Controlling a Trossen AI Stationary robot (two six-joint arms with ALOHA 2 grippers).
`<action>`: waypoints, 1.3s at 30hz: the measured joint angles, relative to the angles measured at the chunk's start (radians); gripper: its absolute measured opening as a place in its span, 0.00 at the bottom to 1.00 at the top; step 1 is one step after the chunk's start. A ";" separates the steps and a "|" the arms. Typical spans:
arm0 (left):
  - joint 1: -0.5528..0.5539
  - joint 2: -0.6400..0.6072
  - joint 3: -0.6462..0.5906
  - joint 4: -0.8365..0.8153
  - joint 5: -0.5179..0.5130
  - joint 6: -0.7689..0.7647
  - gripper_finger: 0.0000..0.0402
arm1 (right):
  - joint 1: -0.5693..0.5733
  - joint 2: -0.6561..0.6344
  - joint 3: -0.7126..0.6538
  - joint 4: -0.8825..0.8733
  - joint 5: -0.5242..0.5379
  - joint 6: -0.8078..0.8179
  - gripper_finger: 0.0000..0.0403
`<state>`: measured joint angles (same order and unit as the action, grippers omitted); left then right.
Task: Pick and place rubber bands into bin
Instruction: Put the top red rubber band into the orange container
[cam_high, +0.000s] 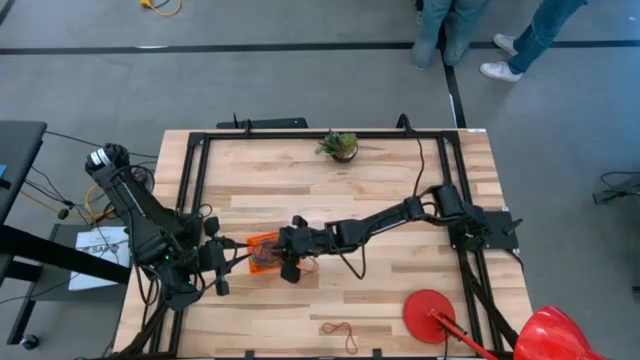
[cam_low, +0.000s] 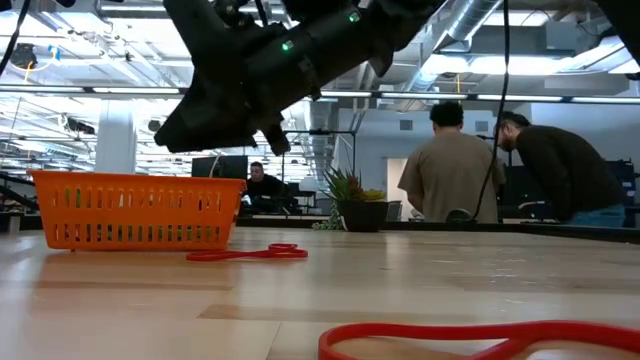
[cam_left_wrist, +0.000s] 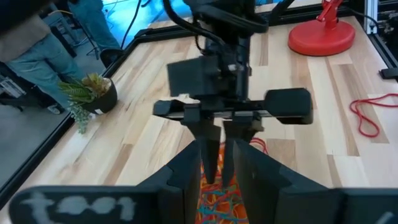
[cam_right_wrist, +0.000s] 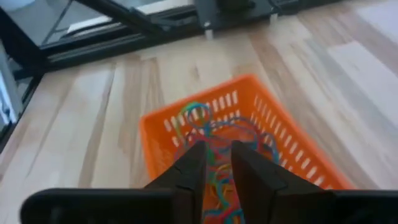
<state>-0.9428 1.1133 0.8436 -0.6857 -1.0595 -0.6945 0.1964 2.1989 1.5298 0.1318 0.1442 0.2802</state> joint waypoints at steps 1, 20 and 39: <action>0.000 0.000 0.000 -0.001 0.000 0.000 0.22 | 0.001 -0.003 -0.001 -0.006 -0.001 0.000 0.19; 0.218 0.009 0.000 0.193 0.254 0.056 0.22 | 0.172 -0.475 0.016 -0.615 0.049 -0.047 0.20; 0.478 0.595 0.299 0.252 0.847 0.604 0.22 | 0.313 -0.556 0.016 -0.738 0.065 0.070 0.20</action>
<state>-0.4648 1.7085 1.1423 -0.4342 -0.2125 -0.0908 0.5091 1.6432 1.5455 -0.6064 0.2089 0.3503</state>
